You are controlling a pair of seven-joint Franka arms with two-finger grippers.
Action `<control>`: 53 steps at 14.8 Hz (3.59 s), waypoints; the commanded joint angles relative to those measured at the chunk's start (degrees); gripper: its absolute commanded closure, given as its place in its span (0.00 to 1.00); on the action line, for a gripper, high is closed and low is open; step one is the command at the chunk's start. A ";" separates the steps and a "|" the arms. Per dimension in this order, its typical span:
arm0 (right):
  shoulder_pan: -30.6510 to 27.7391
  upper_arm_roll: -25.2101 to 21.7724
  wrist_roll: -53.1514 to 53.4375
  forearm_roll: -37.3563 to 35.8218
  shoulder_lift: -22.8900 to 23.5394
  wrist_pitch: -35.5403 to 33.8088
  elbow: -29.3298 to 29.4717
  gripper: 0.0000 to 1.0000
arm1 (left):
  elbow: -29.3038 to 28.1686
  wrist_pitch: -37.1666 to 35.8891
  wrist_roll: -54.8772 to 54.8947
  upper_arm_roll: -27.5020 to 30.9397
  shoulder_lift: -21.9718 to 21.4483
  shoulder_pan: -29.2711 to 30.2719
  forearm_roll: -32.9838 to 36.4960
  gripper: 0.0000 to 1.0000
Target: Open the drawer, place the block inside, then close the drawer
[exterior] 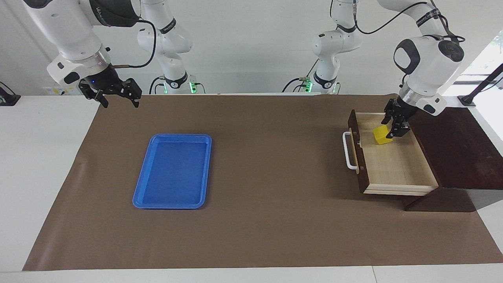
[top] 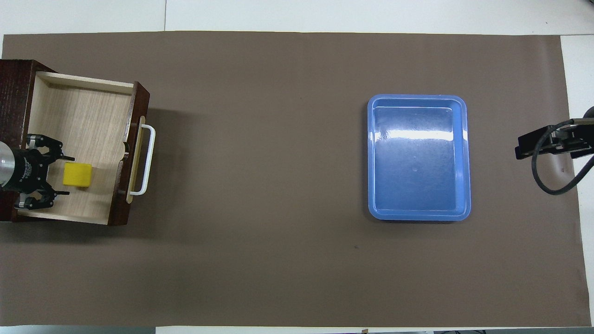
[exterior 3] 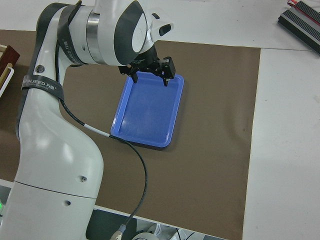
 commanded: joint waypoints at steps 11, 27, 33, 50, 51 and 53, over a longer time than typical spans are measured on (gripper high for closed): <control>-0.78 0.64 -1.84 0.10 -0.42 -0.14 0.18 0.00 | 5.04 -0.34 -23.73 -0.86 6.40 -23.82 11.39 0.00; -0.70 0.73 -1.84 0.10 -0.59 -0.14 -0.09 0.00 | 7.14 2.57 -16.65 -0.16 7.56 -12.58 19.86 0.00; -0.70 0.73 -1.84 0.19 -0.59 -0.05 -0.09 0.00 | 6.80 2.74 -10.15 -0.25 6.85 -6.35 19.86 0.00; -0.70 0.73 -1.84 0.19 -0.59 -0.14 0.00 0.00 | 12.14 -2.07 -0.56 -0.77 6.33 -5.18 9.24 0.00; -0.70 0.73 -1.84 0.19 -0.59 -0.14 0.00 0.00 | 13.37 -3.92 -0.39 -0.77 6.24 -7.02 7.92 0.00; -0.79 0.73 -1.84 0.19 -0.59 -0.14 0.00 0.00 | 13.30 -4.73 0.66 -0.77 5.71 -10.19 7.29 0.00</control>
